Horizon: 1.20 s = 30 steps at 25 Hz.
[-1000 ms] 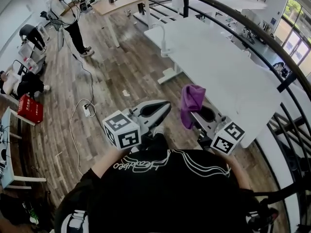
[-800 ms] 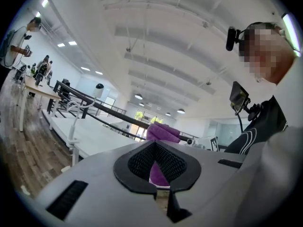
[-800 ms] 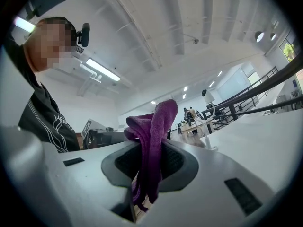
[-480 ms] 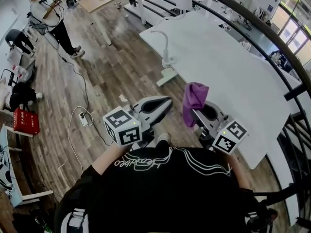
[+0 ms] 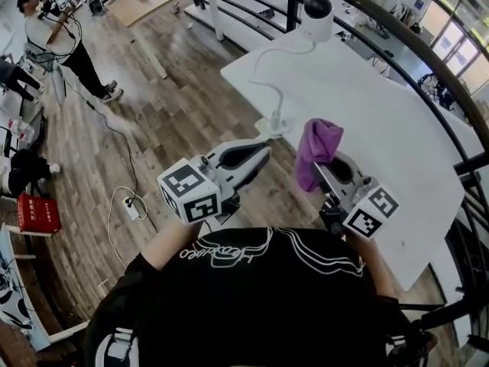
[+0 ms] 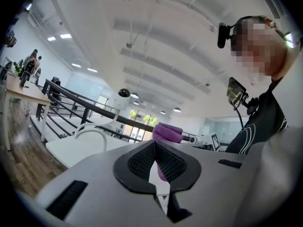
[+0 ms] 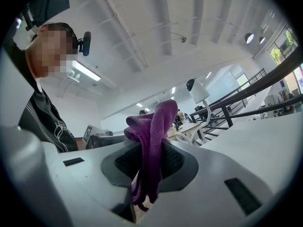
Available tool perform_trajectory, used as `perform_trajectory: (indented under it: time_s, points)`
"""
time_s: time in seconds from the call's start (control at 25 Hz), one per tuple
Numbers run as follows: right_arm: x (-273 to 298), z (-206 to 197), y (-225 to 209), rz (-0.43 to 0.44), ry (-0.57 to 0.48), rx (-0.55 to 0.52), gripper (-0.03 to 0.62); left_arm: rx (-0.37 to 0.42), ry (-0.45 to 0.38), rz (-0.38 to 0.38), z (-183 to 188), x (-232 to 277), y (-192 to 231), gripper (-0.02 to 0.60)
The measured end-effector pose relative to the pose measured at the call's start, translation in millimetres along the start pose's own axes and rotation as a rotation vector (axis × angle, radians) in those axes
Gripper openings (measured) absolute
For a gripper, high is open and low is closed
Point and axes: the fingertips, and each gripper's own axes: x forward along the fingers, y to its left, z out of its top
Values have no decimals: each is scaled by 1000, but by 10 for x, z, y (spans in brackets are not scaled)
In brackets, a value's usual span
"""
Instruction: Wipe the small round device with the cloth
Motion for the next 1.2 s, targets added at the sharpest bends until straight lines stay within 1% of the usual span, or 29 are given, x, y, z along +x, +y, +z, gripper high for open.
perform_trajectory:
  time_s: [0.24,0.4,0.6,0.8,0.92,1.0,1.08,1.2]
  points:
    - [171,50,-223,-38,-9,0,67,1,16,2,93,42,414,9]
    - [193,53,-437,-62,-10,7,67,35,25,12,150,148,623,16]
    - [236,125,-694,-79,-12,16,67,75,39,23,272,263,810,85]
    - [435,96,-1070,-80,-25,31,66,150,64,27,418,415,1213,115]
    - [691,307,-1518,-75,-17,31,67,233,118,11,699,775,1646,117]
    - [838,459,-1797,-80,-14,31,67,292,161,-8,859,1019,1916,117]
    - [868,458,-1882,-91,-19,31,67,342,201,-36,858,1121,2035,117]
    - [927,446,-2056,-101,-18,34,67,397,245,-87,856,1327,2222,117]
